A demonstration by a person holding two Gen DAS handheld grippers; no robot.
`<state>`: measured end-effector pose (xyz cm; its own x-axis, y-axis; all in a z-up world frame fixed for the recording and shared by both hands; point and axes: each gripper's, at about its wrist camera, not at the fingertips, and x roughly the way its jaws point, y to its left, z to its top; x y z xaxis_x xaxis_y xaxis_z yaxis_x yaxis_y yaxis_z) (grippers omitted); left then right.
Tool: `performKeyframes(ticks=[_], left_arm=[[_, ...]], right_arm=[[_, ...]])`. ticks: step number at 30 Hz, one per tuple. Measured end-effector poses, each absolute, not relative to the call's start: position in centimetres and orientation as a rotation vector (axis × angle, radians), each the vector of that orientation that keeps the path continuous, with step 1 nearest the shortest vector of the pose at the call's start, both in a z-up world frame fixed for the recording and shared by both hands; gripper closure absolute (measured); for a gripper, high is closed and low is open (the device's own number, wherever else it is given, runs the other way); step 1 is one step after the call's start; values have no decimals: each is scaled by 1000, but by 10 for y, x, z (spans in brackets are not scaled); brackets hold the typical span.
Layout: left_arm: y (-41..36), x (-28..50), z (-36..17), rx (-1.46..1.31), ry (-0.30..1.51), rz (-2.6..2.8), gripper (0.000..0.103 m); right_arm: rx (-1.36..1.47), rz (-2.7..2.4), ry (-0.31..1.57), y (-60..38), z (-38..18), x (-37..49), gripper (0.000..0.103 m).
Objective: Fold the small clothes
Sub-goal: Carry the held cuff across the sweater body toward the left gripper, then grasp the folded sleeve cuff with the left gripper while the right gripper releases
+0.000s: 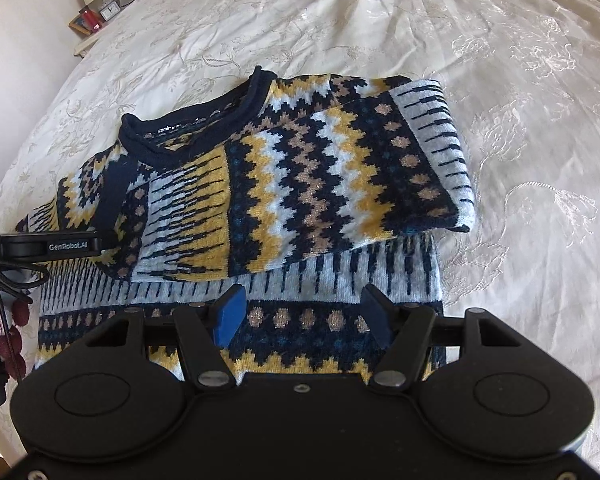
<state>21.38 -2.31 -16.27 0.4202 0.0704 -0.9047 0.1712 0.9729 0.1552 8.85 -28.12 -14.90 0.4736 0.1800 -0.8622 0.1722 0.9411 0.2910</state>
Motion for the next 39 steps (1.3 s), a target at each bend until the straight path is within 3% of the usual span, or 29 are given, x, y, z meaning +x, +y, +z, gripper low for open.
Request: performKeyframes(ticks=[12,15,20,23,28,31,39], left_arm=[[32,215,-159,-90,1107,-108,34],[30,217,-159,-110,1102,-100,46],[26,218,-153,-44,1072,-48,89],[29,214,-142,-66,1022,-60,96],[37,206,-109,-68,901,-41,97],[52,210,-102,-81,882,19,103],[86,225,-125,-96,983,73,101]], right_arm=[[375,1,1115,-281,-161,89,36],[378,-3,1117,-281,-161,87,35],[376,-5,1118,-282,-160,86,35],[376,-7,1117,-282,-159,85,35],[373,-10,1112,-285,-156,82,35],[377,-19,1107,-289,-155,80,35],[377,-59,1095,-303,-154,85,35]])
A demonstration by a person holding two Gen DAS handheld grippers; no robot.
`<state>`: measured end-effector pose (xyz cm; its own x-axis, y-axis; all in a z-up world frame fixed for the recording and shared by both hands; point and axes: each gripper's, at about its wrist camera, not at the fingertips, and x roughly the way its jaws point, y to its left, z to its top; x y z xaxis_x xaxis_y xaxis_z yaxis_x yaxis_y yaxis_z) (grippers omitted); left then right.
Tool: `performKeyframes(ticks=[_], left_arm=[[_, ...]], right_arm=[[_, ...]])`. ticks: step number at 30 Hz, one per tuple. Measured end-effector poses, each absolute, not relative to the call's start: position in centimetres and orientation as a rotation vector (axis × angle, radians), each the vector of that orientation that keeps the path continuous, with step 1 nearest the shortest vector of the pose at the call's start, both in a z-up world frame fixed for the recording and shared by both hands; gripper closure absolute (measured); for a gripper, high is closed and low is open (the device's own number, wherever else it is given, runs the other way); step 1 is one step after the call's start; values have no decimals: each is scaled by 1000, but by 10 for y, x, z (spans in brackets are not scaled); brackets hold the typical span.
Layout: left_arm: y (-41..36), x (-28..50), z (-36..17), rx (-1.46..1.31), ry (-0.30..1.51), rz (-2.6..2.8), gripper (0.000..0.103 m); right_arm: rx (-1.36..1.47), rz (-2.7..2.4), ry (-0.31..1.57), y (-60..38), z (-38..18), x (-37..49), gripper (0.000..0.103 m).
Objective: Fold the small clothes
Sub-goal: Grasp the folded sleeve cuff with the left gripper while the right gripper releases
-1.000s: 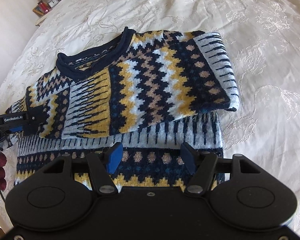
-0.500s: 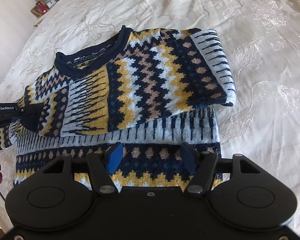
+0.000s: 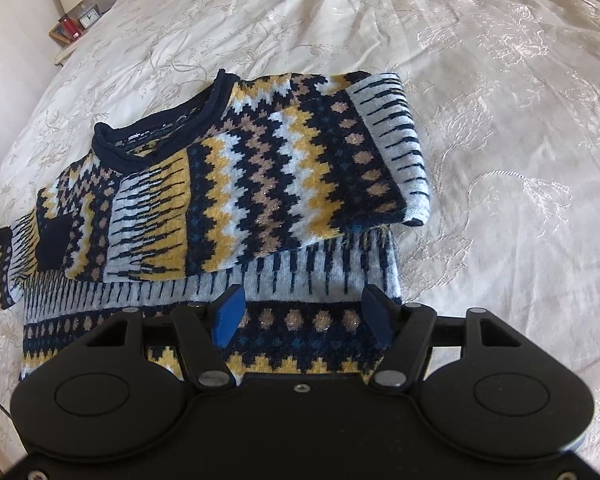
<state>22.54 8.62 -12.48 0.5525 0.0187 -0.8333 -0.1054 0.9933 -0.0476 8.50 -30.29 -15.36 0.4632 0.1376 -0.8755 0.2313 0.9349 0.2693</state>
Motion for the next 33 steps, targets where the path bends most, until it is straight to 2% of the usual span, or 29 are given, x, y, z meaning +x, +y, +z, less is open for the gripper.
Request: performKeyframes(ticks=[3,4,5,11,26,27,28,29,30,33], left_arm=[[86,218,-127,-140,1001,18,98],[84,215,-127,-137,1005,-5,90],[81,211,-128,-134,1011,-35,77],[63,198,-135,-155,1057,-178,58],[50,223,-159,-138,1120,-114,61],[46,224,-158,-114,1118,-98,62],[43,224,-157,-92,1117,-83,71],[40,224,-155,-82,1109,-89,90],[38,223,-152,-80,1098,-95,96],[40,214,-127,-96,1013,-80,96]], right_arm=[[380,-69,1088,-308,-152,87,35],[379,-70,1086,-309,-152,88,35],[379,-72,1086,-310,-152,88,34],[380,-61,1093,-310,-155,90,31],[359,-26,1107,-303,-155,88,31],[357,-24,1109,-303,-155,88,31],[355,-23,1110,-303,-155,88,31],[355,-22,1110,-303,-155,88,31],[356,-23,1110,-303,-155,88,31],[354,-23,1111,-304,-155,88,31]])
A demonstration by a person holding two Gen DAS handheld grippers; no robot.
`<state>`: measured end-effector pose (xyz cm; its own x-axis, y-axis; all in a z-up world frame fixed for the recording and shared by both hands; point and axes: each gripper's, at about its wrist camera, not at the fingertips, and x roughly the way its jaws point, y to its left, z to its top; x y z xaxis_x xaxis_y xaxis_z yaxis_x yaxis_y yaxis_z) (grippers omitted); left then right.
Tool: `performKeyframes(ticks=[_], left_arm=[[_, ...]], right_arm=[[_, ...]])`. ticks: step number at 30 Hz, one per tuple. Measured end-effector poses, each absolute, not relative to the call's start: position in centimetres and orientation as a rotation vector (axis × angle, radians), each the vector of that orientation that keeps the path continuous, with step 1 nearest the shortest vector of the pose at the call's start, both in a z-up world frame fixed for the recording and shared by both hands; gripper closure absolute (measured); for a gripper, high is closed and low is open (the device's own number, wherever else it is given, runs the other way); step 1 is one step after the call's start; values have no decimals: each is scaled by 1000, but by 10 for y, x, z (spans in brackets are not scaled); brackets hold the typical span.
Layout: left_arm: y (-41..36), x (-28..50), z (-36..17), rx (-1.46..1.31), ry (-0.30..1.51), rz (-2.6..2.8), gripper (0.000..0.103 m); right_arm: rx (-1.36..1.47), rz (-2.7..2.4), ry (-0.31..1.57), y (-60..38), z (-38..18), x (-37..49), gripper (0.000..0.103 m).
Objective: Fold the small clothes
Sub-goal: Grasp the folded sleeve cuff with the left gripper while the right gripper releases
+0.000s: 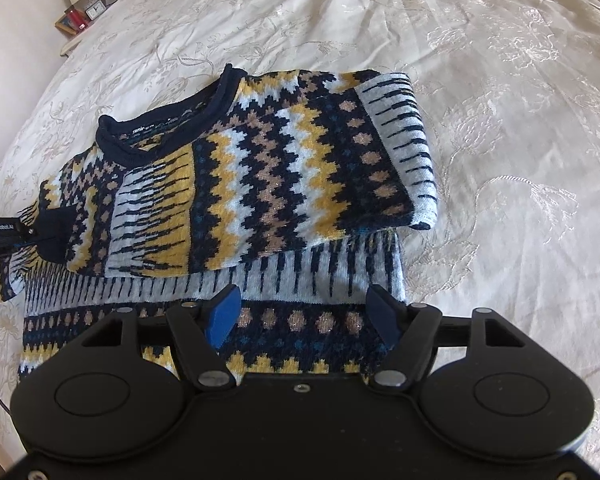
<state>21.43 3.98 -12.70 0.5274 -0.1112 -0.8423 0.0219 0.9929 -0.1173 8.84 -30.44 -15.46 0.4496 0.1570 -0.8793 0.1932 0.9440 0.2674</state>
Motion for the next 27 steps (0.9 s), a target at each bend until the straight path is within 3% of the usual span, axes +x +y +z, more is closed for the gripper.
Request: performKeyframes(ticks=[5,19,22,24,27], left_arm=[[62,212,-100,-108,949,-20,96],[82,228,-145,-71,1068,43,92],[82,231,-152,-50,1090,42,87],[82,232,-155,-34,1094,39,83],[83,233,-157,-34,1102,29,72]], right_arm=[[357,-34,1102,-313,-153,89,31],[318,-103,1052,-338,-155,131,31],[235,-181,1094,-348,-171,144,30],[252,-214,1131,-360,-184,148,22],[271,-234,1135,-367,-190,148,16]])
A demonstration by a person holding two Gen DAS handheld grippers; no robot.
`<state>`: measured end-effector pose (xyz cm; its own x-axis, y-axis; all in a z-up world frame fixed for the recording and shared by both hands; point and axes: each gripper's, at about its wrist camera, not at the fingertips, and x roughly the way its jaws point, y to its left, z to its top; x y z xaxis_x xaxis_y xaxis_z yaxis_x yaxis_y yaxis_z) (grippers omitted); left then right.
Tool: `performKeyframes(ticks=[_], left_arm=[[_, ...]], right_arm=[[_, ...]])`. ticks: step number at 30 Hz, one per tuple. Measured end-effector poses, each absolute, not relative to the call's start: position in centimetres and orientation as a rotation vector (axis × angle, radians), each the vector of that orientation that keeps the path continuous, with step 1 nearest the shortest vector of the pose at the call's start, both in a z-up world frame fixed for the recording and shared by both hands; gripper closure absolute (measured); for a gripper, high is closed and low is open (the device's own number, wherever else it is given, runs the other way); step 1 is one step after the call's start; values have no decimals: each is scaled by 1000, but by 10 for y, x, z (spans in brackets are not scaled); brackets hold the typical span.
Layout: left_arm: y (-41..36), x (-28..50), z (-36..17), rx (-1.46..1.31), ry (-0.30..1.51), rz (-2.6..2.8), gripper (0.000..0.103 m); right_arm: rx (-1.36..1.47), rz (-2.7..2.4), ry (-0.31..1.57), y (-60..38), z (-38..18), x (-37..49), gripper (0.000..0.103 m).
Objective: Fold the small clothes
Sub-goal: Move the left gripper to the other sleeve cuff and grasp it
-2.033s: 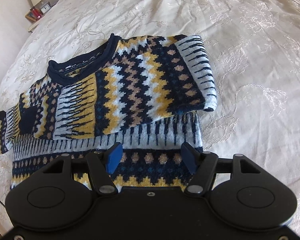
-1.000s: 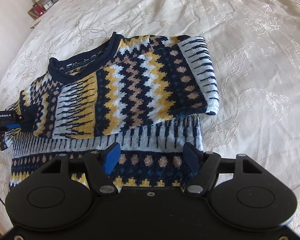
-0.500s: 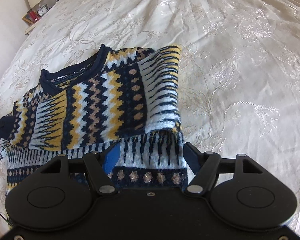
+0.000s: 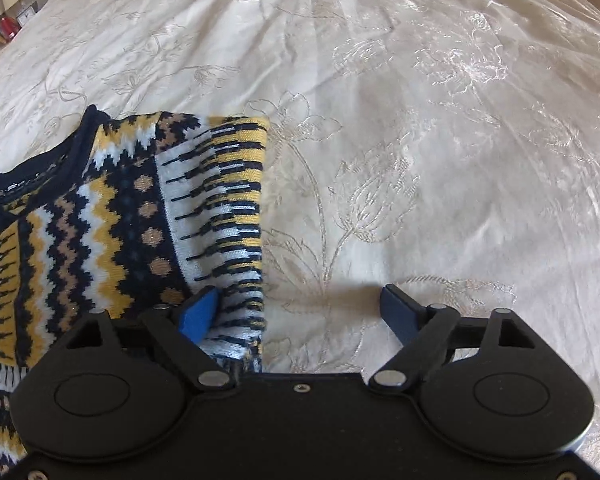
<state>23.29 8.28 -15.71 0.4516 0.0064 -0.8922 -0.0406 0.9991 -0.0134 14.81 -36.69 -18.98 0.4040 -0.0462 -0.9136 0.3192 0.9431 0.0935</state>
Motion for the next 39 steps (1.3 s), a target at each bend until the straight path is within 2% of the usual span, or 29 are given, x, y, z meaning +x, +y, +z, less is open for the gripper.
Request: performKeyframes(ticks=[4,6,7,8,21,30,39], left_arm=[[87,235,-161,-87,1111,-15,52],[90,235,-163,-113,1111,-61,39],[90,235,-164,-126,1117,-91,26],[90,235,-165,-131,1126,-118,21],[116,191,-143,-131,1104,-88,20],[217,155,-131,-250,1061,83,20],[306,155,-113,-278,971,213,20]], right_arm=[[258,-236,1127,-363,-190,144,11],[274,-238,1128,-364,-191,142,6],[285,-240,1128,-364,-190,140,6],[294,-242,1128,-364,-189,138,5],[343,-158,1081,-322,-146,94,1],[323,-38,1129,-258,-145,69,1],[297,5,1162,-202,-149,65,1]])
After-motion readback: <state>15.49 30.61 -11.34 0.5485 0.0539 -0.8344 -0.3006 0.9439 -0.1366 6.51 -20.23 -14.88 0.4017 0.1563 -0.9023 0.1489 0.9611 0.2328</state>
